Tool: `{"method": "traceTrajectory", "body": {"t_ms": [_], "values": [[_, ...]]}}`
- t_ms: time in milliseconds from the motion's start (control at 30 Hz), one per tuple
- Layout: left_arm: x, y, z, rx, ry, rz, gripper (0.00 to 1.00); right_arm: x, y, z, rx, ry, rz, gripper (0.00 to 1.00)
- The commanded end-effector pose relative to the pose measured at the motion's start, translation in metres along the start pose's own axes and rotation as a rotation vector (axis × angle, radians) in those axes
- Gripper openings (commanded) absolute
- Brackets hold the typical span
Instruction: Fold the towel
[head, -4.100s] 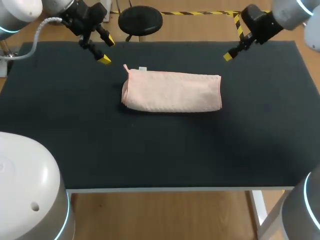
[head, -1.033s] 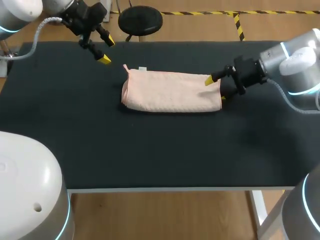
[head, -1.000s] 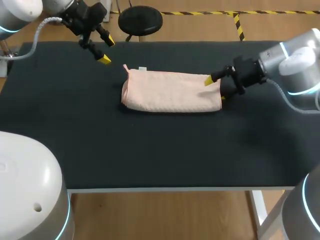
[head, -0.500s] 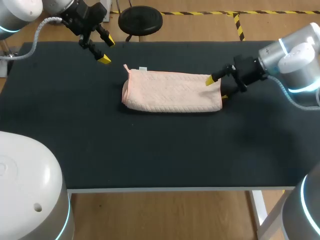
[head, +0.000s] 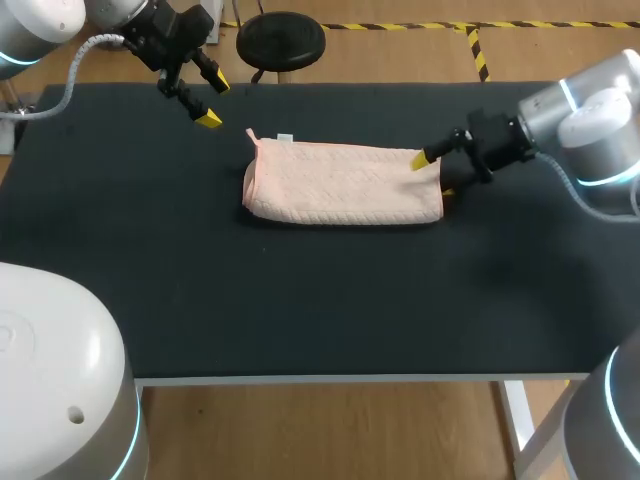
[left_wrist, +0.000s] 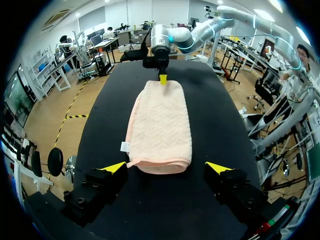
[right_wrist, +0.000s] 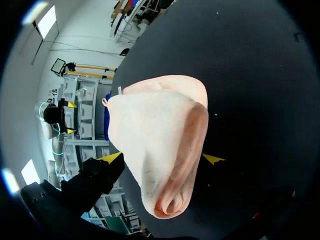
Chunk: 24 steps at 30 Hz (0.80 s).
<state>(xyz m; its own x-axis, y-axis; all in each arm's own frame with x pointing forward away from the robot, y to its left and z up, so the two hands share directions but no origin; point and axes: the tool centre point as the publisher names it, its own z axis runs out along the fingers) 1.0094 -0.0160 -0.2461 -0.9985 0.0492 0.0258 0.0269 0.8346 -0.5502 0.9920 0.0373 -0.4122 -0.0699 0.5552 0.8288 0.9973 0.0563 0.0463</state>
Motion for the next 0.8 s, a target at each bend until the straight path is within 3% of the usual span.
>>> {"method": "traceTrajectory", "body": {"t_ms": [33,500,533,600,800], "values": [[0.000,0.001,0.001,0.002,-0.001,0.002,1.00,-0.004,0.007,0.015,0.004,0.024,-0.004,1.00],[0.000,0.001,0.001,0.002,-0.001,0.002,1.00,0.013,-0.001,0.028,0.003,0.061,0.001,1.00],[0.000,0.001,0.001,0.002,-0.001,0.002,1.00,0.013,-0.002,0.027,0.001,0.057,0.005,0.45],[0.000,0.001,0.001,0.002,-0.001,0.002,1.00,0.014,-0.003,0.021,-0.005,0.030,0.017,0.00],[0.000,0.001,0.001,0.002,-0.001,0.002,1.00,0.029,0.001,0.001,-0.021,-0.065,0.039,0.00]]}}
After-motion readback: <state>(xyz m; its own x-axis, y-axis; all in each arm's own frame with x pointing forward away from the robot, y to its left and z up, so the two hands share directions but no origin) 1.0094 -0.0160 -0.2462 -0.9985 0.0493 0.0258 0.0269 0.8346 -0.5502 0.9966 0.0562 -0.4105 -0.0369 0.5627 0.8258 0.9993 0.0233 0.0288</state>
